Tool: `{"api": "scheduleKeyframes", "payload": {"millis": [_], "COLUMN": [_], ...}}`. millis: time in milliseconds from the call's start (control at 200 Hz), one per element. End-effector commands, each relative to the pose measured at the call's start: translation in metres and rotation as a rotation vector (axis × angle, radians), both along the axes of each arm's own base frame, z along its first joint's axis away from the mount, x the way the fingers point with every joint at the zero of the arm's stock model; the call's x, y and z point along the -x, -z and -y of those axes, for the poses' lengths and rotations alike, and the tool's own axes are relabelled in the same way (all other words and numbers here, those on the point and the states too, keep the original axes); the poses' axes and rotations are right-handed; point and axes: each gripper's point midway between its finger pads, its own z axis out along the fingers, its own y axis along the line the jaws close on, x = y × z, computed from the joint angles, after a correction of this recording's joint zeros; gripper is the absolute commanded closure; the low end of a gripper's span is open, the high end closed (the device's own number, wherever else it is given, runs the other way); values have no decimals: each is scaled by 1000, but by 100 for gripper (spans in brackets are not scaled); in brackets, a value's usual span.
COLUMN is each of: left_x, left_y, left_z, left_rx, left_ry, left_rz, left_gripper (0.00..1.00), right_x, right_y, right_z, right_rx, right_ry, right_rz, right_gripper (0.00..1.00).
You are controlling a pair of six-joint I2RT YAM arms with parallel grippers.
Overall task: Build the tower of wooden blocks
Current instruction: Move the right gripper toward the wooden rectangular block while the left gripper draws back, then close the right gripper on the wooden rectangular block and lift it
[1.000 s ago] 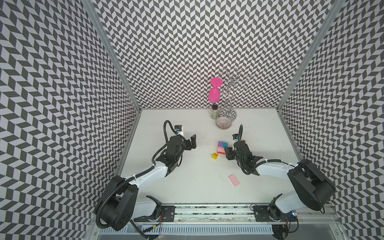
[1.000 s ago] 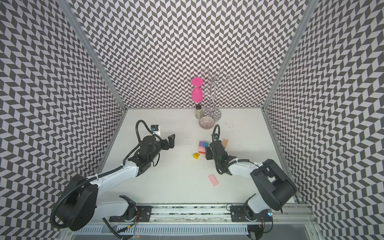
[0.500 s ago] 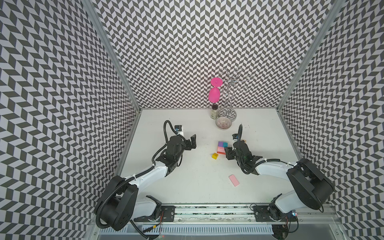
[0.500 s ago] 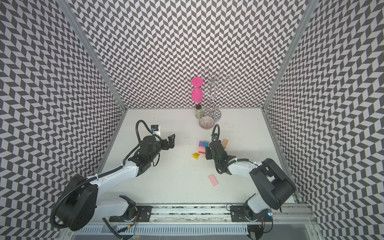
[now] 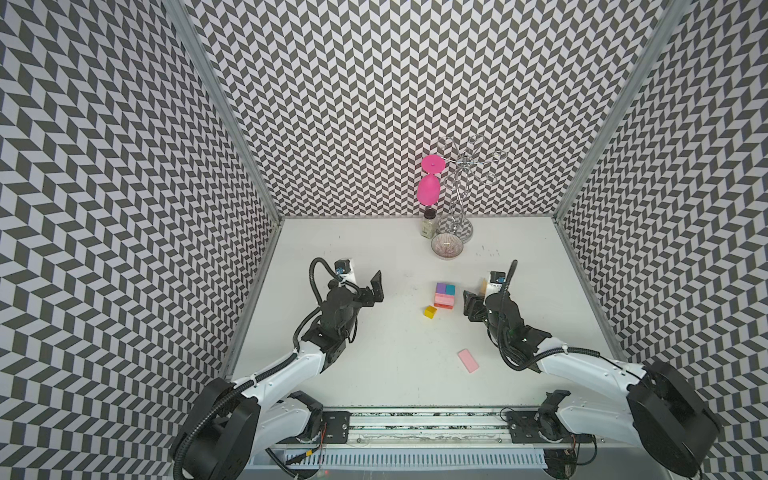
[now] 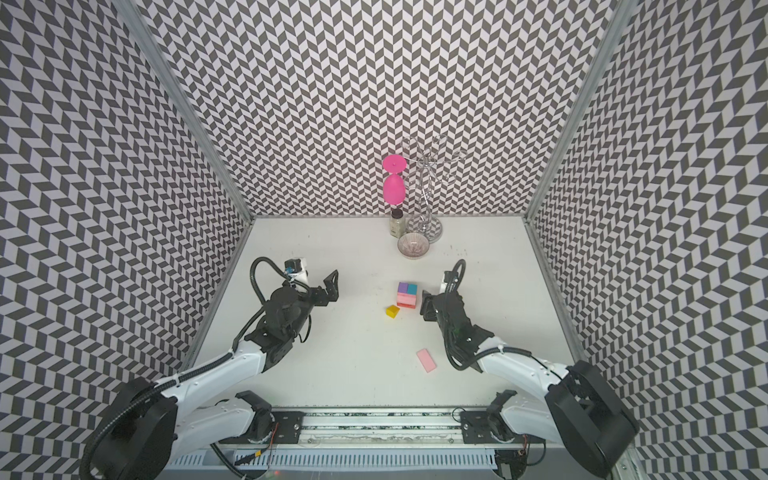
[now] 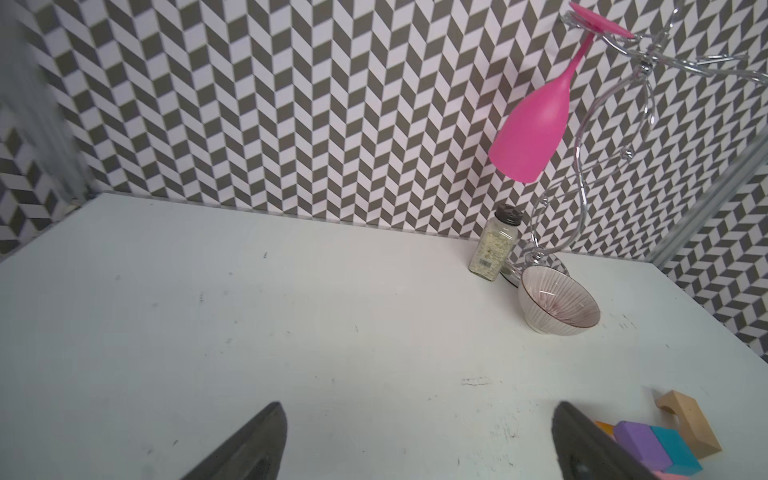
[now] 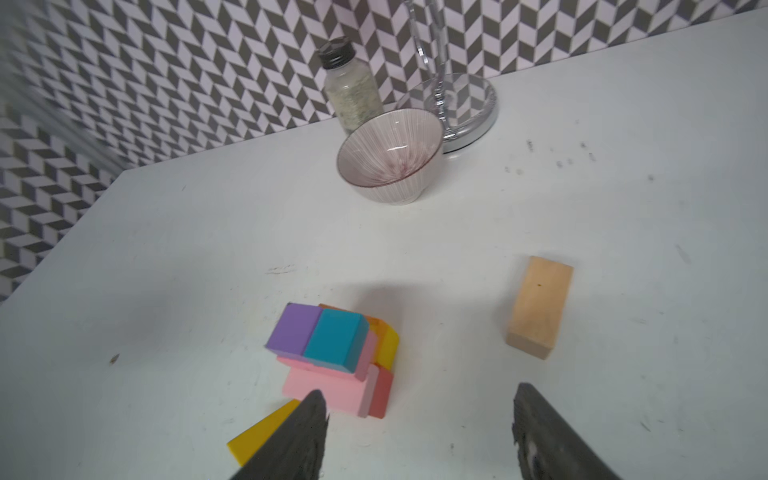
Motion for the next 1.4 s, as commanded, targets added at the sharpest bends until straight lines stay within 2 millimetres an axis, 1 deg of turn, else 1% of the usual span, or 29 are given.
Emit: {"api": "scheduleKeyframes", "payload": {"millis": [0, 25, 100, 170, 275, 336, 386, 461, 511, 551, 626, 676, 801, 1002, 1107, 1242, 1332, 1397], "left_x": [1, 2, 3, 3, 2, 6, 8, 10, 11, 12, 17, 23, 25, 23, 23, 22, 21, 22], "left_y": [6, 11, 26, 37, 38, 38, 37, 36, 36, 34, 27, 25, 25, 26, 27, 27, 27, 28], "left_z": [-39, -45, -63, -77, -79, -82, -82, -83, -79, -71, -48, -34, -19, -18, -18, -17, -17, -16], "left_rx": [-3, -2, 14, 52, 64, 77, 83, 87, 87, 80, 58, 41, 7, -7, -8, -9, -11, -13], "left_ry": [-161, -180, -235, -277, -275, -285, -284, -283, -259, -208, -58, 26, 92, 85, 82, 82, 82, 86], "left_rz": [50, 44, 26, 12, -1, 20, 33, 36, 43, 55, 94, 122, 136, 125, 122, 120, 119, 117], "left_gripper": [0, 0, 0, 0, 0, 0, 0, 0, 0, 0, 0, 0, 0, 0, 0, 0, 0, 0], "right_x": [-8, -11, -20, -32, -50, -61, -66, -72, -76, -79, -84, -85, -85, -87, -89, -92, -93, -93], "right_y": [-7, -6, -1, 6, 18, 25, 31, 40, 45, 51, 61, 65, 75, 82, 84, 86, 87, 87], "right_z": [39, 44, 55, 59, 62, 57, 54, 55, 56, 55, 53, 52, 46, 46, 46, 47, 46, 46], "right_rx": [-47, -47, -30, 1, 46, 60, 72, 90, 95, 92, 93, 93, 82, 97, 111, 126, 130, 132], "right_ry": [181, 198, 244, 265, 280, 253, 236, 242, 241, 228, 203, 197, 172, 173, 173, 176, 173, 172], "right_rz": [35, 29, 1, -42, -116, -158, -203, -258, -271, -286, -323, -338, -359, -372, -383, -395, -398, -400], "right_gripper": [29, 28, 21, 21, 21, 21, 21, 22, 22, 23, 29, 30, 32, 35, 40, 42, 46, 47]}}
